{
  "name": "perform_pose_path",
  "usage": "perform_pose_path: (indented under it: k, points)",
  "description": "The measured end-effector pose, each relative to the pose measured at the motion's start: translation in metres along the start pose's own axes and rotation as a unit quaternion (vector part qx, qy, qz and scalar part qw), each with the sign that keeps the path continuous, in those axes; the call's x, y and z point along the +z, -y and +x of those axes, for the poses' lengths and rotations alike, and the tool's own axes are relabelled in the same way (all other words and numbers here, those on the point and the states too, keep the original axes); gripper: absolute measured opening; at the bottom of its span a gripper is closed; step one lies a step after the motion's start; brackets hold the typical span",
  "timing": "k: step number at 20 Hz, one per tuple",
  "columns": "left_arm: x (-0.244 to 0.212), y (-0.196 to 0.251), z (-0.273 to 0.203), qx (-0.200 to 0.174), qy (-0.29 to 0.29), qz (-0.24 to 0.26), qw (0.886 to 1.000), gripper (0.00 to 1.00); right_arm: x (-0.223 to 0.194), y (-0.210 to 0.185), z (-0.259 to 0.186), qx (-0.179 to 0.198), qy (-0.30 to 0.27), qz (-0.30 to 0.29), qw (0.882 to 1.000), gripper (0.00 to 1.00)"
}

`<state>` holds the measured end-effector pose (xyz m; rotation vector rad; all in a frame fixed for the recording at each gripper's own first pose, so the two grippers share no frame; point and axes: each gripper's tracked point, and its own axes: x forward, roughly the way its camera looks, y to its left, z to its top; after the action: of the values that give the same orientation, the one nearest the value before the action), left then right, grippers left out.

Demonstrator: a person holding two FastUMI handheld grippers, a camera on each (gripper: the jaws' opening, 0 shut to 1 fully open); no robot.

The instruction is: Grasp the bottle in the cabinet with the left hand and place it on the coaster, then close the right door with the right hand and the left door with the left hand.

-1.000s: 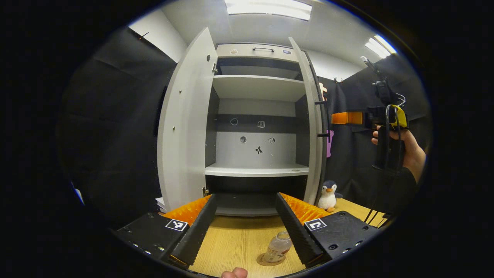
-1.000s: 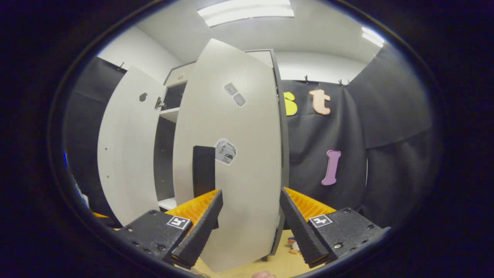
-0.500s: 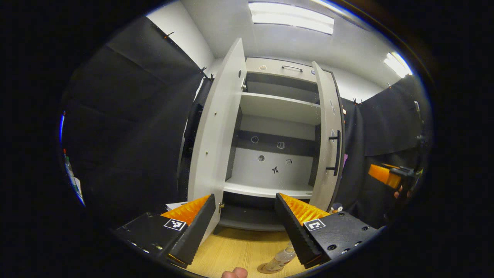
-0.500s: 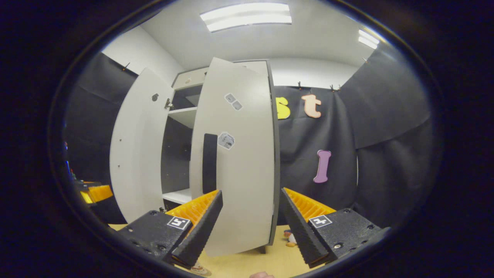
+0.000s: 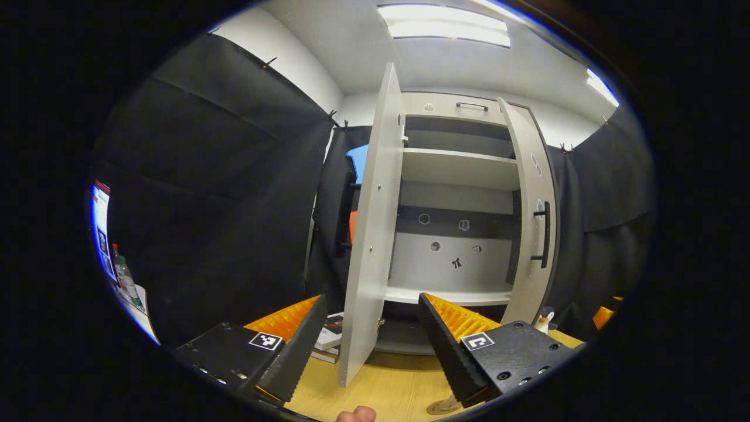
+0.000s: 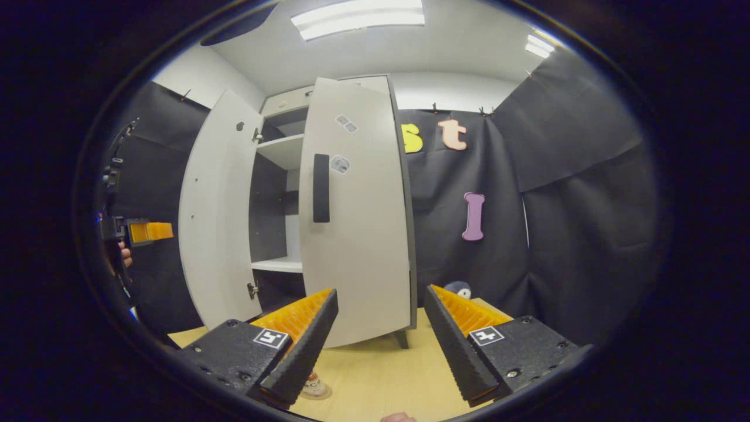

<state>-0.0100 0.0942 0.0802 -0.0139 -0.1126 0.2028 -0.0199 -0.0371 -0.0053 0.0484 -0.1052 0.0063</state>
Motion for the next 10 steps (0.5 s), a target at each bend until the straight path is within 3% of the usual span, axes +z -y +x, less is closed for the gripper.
perform_pose_path:
  k: [1,2,4,6,7,8,9,10]
  points:
    - [0.01,-0.008,0.004,0.006,0.008,0.003,1.0,0.95,-0.003,0.0,-0.002,0.0,-0.008,-0.003,1.0,0.93]
    - [0.018,-0.017,0.009,0.014,0.017,0.007,1.0,0.99,-0.006,0.001,-0.003,0.001,-0.016,-0.006,1.0,0.93]
    - [0.039,-0.038,0.022,0.03,0.035,0.011,0.999,0.95,-0.005,0.004,-0.004,-0.002,-0.021,0.0,1.0,0.97]
    - [0.058,-0.061,0.038,0.053,0.052,0.013,0.997,0.99,-0.001,0.006,-0.003,-0.005,-0.022,0.005,1.0,0.97]
    - [0.064,-0.07,0.048,0.058,0.054,0.013,0.997,0.95,0.002,0.006,-0.004,-0.004,-0.021,0.003,1.0,0.94]
    - [0.07,-0.078,0.058,0.062,0.057,0.013,0.996,0.99,0.005,0.008,-0.004,-0.006,-0.019,-0.003,1.0,0.94]
    - [0.07,-0.084,0.067,0.064,0.058,0.012,0.996,0.99,0.009,0.008,-0.005,-0.007,-0.016,-0.01,1.0,0.97]
    - [0.07,-0.088,0.079,0.063,0.053,0.009,0.997,0.95,0.013,0.01,-0.005,-0.008,-0.012,-0.016,1.0,0.93]
